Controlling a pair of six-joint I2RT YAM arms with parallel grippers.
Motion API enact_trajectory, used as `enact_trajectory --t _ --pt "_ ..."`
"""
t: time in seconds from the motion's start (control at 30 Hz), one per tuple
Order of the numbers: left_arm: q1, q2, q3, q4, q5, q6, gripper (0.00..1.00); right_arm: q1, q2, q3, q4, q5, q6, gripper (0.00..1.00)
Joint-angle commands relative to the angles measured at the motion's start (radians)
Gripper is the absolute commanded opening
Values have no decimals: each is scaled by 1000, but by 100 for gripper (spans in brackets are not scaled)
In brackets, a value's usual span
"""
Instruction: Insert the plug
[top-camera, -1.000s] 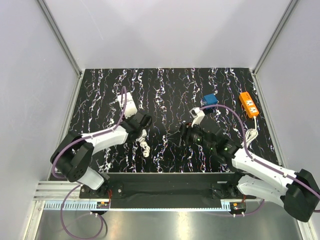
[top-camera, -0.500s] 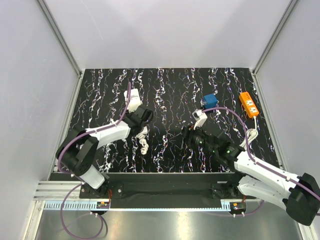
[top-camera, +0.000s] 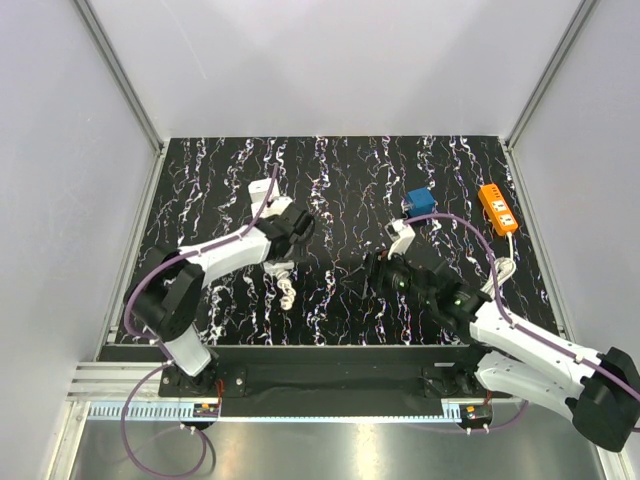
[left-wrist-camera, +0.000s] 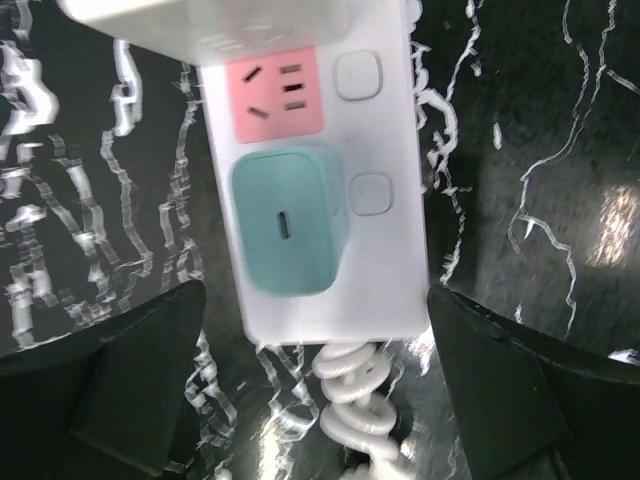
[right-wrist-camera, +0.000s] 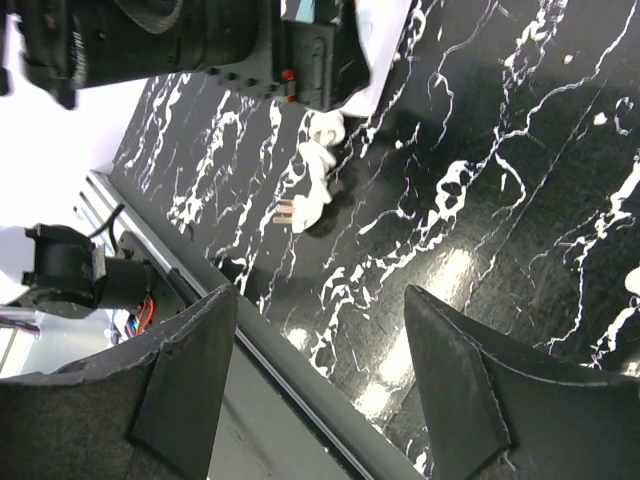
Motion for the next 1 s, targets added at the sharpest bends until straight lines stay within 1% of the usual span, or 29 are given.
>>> enact_trajectory --t 0.0,0.03,0.17,0.2,0.27,0.3,0.33,0.37,0.4,0.47,0.5,0.53,0.57,0.6,0.67,0.7,0.73,0.77,0.8,0.87,0.93,0.97 --pt "4 -41 136 -226 3 63 99 2 -19 91 -32 39 -19 75" --pt "4 -65 176 -240 -12 84 99 2 -18 110 -69 50 -17 76" --pt "12 -153 272 -304 -27 107 99 2 -4 156 -118 93 -6 78" --pt "12 -187 324 -336 -36 110 99 -1 8 177 -152 120 3 79" --pt "11 -222 371 -355 -18 123 99 -16 26 206 -214 174 17 79" --pt "9 -260 403 -358 5 132 99 -56 36 222 -289 209 20 79" --pt "3 -279 411 -350 49 173 99 -87 52 246 -323 219 26 79" --pt "-26 -297 412 -340 60 196 99 -125 54 253 -356 220 36 79" --pt "-43 -331 403 -303 69 251 99 -227 57 259 -415 225 43 78" --pt "-80 -356 371 -252 132 287 99 -341 72 256 -471 242 52 78" --pt "-83 -375 324 -184 184 317 99 -395 80 248 -512 268 52 79" --pt "-83 -385 297 -148 278 324 99 -506 97 247 -529 274 55 80" --pt "-83 -395 270 -114 298 325 99 -554 106 245 -541 273 58 81" --pt "-83 -423 209 -26 305 313 99 -596 117 248 -564 298 58 82" --pt "-78 -449 147 60 367 316 99 -698 154 257 -581 341 54 85" --pt "-75 -451 129 80 376 305 99 -742 169 268 -580 357 43 87" --pt "-71 -442 135 70 408 308 99 -777 203 279 -581 355 32 87" --pt "-59 -434 144 50 433 327 99 -853 223 294 -586 352 11 88" --pt "-58 -426 147 21 439 353 99 -878 243 323 -597 355 6 87" --pt "-58 -437 132 24 440 360 99 -926 290 348 -607 371 7 87" --pt "-58 -451 130 13 483 368 98 -929 338 395 -595 406 -6 86" --pt "-60 -455 132 4 505 371 98 -929 358 417 -571 354 -25 84"
